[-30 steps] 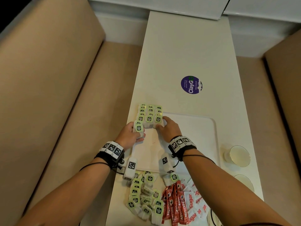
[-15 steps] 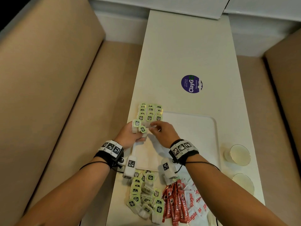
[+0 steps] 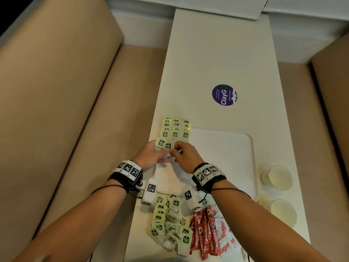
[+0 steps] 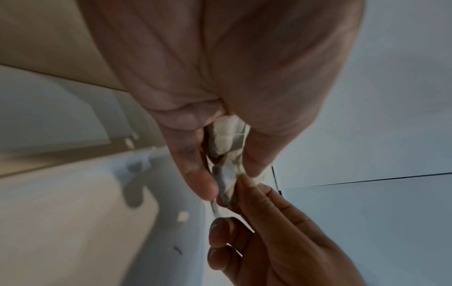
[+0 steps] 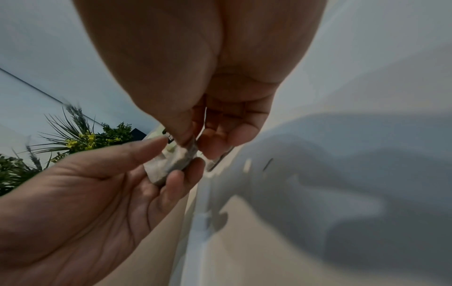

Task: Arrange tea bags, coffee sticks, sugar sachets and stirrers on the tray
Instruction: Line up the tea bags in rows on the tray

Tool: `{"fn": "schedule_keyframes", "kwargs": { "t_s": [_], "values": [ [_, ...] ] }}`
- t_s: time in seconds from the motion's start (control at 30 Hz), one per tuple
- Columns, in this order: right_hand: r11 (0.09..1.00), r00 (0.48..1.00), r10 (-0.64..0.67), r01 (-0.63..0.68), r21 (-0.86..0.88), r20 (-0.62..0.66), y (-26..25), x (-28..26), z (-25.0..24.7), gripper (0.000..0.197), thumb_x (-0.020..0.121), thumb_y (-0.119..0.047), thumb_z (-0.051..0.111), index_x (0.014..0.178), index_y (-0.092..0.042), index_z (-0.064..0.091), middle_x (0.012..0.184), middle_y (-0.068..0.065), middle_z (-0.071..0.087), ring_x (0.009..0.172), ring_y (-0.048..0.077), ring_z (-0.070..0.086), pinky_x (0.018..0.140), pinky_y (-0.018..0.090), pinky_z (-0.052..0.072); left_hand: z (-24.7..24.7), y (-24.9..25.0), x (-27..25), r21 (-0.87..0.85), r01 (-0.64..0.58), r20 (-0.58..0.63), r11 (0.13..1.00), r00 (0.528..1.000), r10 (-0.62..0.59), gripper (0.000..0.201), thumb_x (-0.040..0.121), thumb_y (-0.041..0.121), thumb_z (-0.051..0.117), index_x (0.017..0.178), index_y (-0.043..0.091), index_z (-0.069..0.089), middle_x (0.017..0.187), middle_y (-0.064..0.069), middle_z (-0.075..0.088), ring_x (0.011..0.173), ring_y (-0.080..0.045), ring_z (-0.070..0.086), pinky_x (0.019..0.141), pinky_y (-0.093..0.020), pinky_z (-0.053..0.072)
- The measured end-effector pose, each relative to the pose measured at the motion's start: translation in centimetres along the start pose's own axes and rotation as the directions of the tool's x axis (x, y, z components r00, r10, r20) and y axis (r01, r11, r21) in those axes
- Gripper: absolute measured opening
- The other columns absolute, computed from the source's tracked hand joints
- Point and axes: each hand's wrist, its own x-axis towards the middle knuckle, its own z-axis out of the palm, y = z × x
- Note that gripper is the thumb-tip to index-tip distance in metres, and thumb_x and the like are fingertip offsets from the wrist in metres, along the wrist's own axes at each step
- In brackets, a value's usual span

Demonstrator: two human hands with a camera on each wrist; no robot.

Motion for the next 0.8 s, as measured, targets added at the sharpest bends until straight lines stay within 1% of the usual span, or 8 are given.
{"fn": "schedule_keyframes", "kwargs": {
  "t_s": [0.13, 0.23, 0.3, 0.47, 0.6, 0.67, 0.73, 0.8],
  "values": [
    [1.000, 1.000, 0.000, 0.000, -0.005, 0.016, 0.5, -0.1, 0.3, 0.019, 0.098, -0.039, 0.062, 0.082, -0.028, 0.062, 0.085, -0.007, 0.069, 0.075, 0.012, 0.064, 0.077, 0.033, 0.054, -0.2, -0.2, 0.2, 0.021, -0.037, -0.059, 0.999, 0.998, 0.038, 0.019, 0.100, 0.010, 0.059, 0.117, 0.015, 0.064, 0.113, -0.006, 0.074, 0.095, -0.023, 0.073, 0.071, -0.031, 0.060],
    [0.999, 0.999, 0.016, -0.015, -0.034, 0.034, 1.0, -0.1, 0.7, 0.021, 0.098, -0.040, 0.062, 0.085, -0.025, 0.068, 0.077, -0.011, 0.066, 0.071, 0.008, 0.062, 0.072, 0.028, 0.049, -0.3, -0.5, 0.2, 0.008, -0.047, -0.094, 0.999, 0.994, 0.048, 0.018, 0.100, 0.008, 0.058, 0.114, 0.017, 0.064, 0.114, -0.006, 0.074, 0.096, -0.023, 0.073, 0.073, -0.031, 0.061],
    [0.999, 0.998, 0.038, -0.037, -0.029, 0.041, 1.1, 0.1, 1.0, 0.020, 0.098, -0.038, 0.062, 0.084, -0.025, 0.069, 0.075, -0.011, 0.065, 0.070, 0.008, 0.062, 0.075, 0.029, 0.052, -0.4, -0.6, 0.3, 0.004, -0.054, -0.109, 0.999, 0.993, 0.054, 0.017, 0.100, 0.006, 0.058, 0.113, 0.016, 0.064, 0.111, -0.006, 0.075, 0.094, -0.023, 0.073, 0.071, -0.029, 0.061],
    [0.999, 0.998, 0.044, -0.042, -0.031, 0.050, 0.6, 0.5, 1.3, 0.021, 0.099, -0.032, 0.061, 0.086, -0.018, 0.070, 0.074, -0.007, 0.066, 0.070, 0.011, 0.061, 0.073, 0.030, 0.052, -0.7, -0.5, 0.2, -0.012, -0.070, -0.124, 0.997, 0.990, 0.068, 0.021, 0.100, 0.004, 0.057, 0.120, 0.008, 0.062, 0.112, -0.008, 0.074, 0.087, -0.018, 0.074, 0.067, -0.024, 0.060],
    [0.998, 0.999, 0.044, -0.043, -0.037, 0.018, -0.1, 1.0, 1.3, 0.027, 0.100, -0.030, 0.059, 0.086, -0.010, 0.069, 0.079, 0.007, 0.070, 0.076, 0.023, 0.065, 0.074, 0.035, 0.051, -1.5, -0.3, 0.4, -0.037, -0.045, -0.163, 0.998, 0.986, 0.038, 0.015, 0.099, 0.011, 0.061, 0.114, 0.013, 0.063, 0.109, -0.008, 0.076, 0.093, -0.026, 0.075, 0.071, -0.028, 0.062],
    [0.997, 0.998, 0.060, -0.061, -0.046, -0.015, -0.2, 1.5, 1.3, 0.032, 0.100, -0.030, 0.058, 0.077, -0.009, 0.065, 0.076, 0.011, 0.067, 0.071, 0.026, 0.061, 0.071, 0.036, 0.050, -1.9, -0.4, 0.5, -0.045, -0.039, -0.228, 0.998, 0.973, 0.028, 0.011, 0.099, 0.012, 0.061, 0.109, 0.012, 0.064, 0.106, -0.009, 0.075, 0.091, -0.023, 0.074, 0.070, -0.028, 0.061],
    [0.994, 0.997, 0.071, -0.074, -0.075, -0.039, -0.4, 2.0, 1.3, 0.037, 0.100, -0.027, 0.057, 0.065, -0.018, 0.056, 0.066, 0.006, 0.061, 0.062, 0.019, 0.053, 0.065, 0.033, 0.046, -2.3, -0.6, 0.7, -0.063, -0.023, -0.293, 0.998, 0.956, 0.003, 0.007, 0.099, 0.009, 0.060, 0.105, 0.011, 0.063, 0.104, -0.011, 0.071, 0.085, -0.021, 0.071, 0.071, -0.031, 0.061],
    [0.992, 0.995, 0.086, -0.090, -0.092, -0.047, -0.4, 2.5, 1.3, 0.040, 0.099, -0.024, 0.057, 0.059, -0.020, 0.054, 0.064, 0.007, 0.063, 0.060, 0.018, 0.055, 0.066, 0.033, 0.050, -2.7, -0.9, 0.6, -0.081, -0.003, -0.322, 0.997, 0.946, -0.023, 0.009, 0.102, 0.008, 0.055, 0.104, 0.012, 0.063, 0.106, -0.010, 0.068, 0.085, -0.020, 0.069, 0.070, -0.033, 0.060]
  ]
}}
